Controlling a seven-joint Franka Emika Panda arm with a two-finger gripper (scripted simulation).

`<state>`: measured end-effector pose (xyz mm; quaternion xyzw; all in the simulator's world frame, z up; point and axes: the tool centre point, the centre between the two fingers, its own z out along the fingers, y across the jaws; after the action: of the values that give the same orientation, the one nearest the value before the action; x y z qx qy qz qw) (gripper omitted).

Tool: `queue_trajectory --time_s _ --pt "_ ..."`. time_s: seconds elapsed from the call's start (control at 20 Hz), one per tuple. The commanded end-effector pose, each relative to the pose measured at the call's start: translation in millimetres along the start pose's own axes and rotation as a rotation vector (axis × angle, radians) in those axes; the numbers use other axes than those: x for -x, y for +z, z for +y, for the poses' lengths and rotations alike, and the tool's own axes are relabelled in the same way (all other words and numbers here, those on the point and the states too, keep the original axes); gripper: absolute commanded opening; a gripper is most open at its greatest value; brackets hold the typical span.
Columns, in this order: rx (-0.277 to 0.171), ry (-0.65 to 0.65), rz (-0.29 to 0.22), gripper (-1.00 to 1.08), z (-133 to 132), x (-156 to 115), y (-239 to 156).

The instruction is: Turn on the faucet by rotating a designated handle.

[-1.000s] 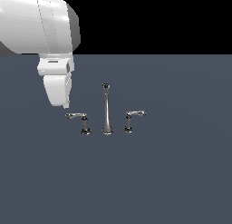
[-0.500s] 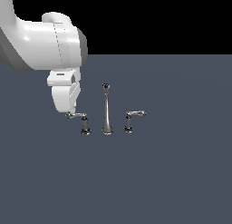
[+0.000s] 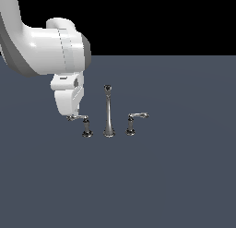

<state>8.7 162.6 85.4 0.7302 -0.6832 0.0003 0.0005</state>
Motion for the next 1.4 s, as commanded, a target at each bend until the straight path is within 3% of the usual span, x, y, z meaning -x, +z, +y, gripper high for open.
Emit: queue_trajectory --time_s 0.0,0.55,0.65,1.35 --pt "0.000 0.000 0.000 -1.00 3 2 0" --pt "0.000 0.001 -0.001 -1.00 42 19 0" --pt "-0.008 0.002 -0.006 -1.00 34 19 0" --pt "-0.002 0.001 -0.002 -1.00 80 5 0"
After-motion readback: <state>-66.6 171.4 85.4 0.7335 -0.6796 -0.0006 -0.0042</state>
